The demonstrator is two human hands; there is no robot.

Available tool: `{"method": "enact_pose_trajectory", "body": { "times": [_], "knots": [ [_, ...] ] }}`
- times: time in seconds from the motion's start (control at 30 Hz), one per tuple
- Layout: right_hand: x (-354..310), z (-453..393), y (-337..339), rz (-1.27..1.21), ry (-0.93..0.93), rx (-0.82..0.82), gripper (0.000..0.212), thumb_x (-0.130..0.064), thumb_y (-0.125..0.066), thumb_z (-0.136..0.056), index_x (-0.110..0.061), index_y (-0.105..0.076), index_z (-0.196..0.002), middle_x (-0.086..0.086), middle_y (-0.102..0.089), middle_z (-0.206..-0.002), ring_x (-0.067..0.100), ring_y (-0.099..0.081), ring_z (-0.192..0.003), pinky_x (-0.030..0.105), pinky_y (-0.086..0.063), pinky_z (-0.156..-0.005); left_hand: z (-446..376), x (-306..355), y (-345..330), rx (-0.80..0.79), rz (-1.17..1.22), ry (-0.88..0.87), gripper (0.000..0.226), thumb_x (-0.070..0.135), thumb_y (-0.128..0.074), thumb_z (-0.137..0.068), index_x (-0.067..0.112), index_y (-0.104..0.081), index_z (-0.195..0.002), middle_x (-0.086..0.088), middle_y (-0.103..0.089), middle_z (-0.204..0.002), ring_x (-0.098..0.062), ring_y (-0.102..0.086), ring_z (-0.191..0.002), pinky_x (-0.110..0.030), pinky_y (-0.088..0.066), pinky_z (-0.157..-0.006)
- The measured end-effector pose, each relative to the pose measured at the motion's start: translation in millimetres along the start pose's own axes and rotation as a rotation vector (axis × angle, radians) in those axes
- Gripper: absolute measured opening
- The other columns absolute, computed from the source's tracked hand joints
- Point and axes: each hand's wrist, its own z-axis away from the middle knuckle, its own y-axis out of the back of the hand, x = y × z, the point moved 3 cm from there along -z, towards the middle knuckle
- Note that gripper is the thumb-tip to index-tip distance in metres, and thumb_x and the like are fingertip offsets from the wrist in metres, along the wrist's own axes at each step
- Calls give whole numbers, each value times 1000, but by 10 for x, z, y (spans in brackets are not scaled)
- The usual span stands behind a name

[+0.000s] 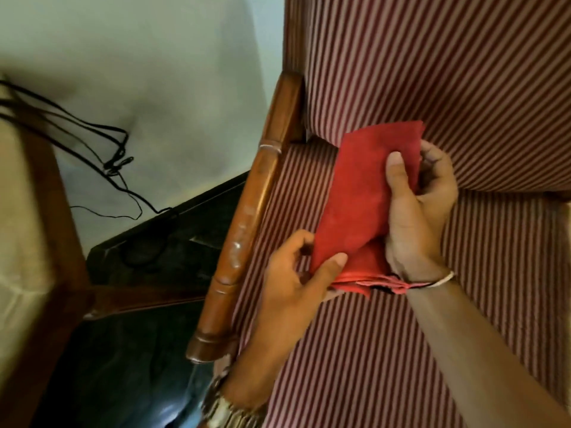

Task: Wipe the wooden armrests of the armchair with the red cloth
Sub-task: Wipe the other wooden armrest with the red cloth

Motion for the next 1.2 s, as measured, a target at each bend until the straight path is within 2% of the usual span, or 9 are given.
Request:
{"method": "enact_pose_trajectory", "body": {
  "times": [0.23, 0.33, 0.43, 0.53, 0.63, 0.77, 0.9, 1.07, 1.2],
  "knots": [
    [108, 467, -909, -10, -22, -202, 26, -13, -79, -89, -18, -64, -110, 0, -70, -101, 6, -67, -90, 19, -56, -79, 234, 193, 1104, 216, -314, 61, 28, 43, -77, -70, 34, -67, -94, 16, -78, -92, -5, -78, -81, -26, -64, -70],
    [312, 604, -1083, 103, -71, -278, 36, -17, -84, -84, -9, -64, -113, 2, -70, -106, 6, -66, -92, 14, -53, -78, 182, 131, 1378, 320, -589, 81, 32, 38, -80, -76, 36, -61, -101, 5, -73, -81, -5, -72, -76, -18, -60, -66],
    [503, 713, -1147, 261, -99, -342, 41, -24, -87, -81, -12, -63, -112, -10, -68, -100, -6, -64, -88, 10, -51, -71, 107, -2, 1507, 342, -725, 203, 54, 40, -78, -81, 23, -53, -127, 7, -65, -90, -13, -67, -85, -42, -60, -80],
    [574, 701, -1075, 355, -80, -374, 39, -38, -82, -84, -23, -62, -115, -20, -68, -101, -9, -65, -95, 12, -56, -73, 82, -58, 1528, 307, -845, 256, 72, 48, -73, -82, 25, -40, -141, 0, -64, -112, -25, -62, -113, -54, -54, -97],
    [626, 638, -865, 465, 3, -324, 39, -54, -68, -92, -31, -59, -122, -17, -71, -107, -1, -68, -104, 28, -58, -91, 69, 9, 1494, 312, -985, 156, 79, 51, -66, -84, 29, -29, -151, -4, -44, -146, -24, -44, -137, -56, -45, -110],
    [990, 697, -443, 824, 233, -357, 41, -41, -55, -104, -13, -58, -133, 5, -65, -126, 17, -62, -119, 34, -52, -103, -140, 146, 1169, 234, -1029, -197, 67, 50, -40, -99, 28, -18, -158, -4, -17, -166, -29, -25, -153, -57, -36, -117],
    [1661, 1041, -22, 1345, 259, -691, 66, -45, -45, -107, -7, -34, -159, 21, -28, -168, 35, -26, -158, 52, -27, -128, -623, 59, 787, 80, -1282, -352, 63, 36, -35, -106, 14, -15, -161, -20, -8, -170, -36, -10, -157, -52, -19, -124],
    [1976, 1076, 97, 1404, 319, -712, 69, -52, -31, -107, -14, -23, -164, 15, -15, -173, 28, -11, -162, 47, -10, -133, -762, -264, 895, 40, -1545, -404, 61, 36, -31, -107, 16, -12, -162, -19, -8, -170, -34, -9, -158, -52, -18, -125],
    [2038, 1085, 108, 1423, 326, -705, 69, -53, -32, -106, -16, -23, -164, 14, -15, -173, 28, -11, -162, 48, -11, -132, -635, -365, 958, 17, -1582, -416, 61, 36, -31, -105, 14, -19, -161, -21, -15, -168, -38, -15, -156, -57, -25, -121]
  ]
}}
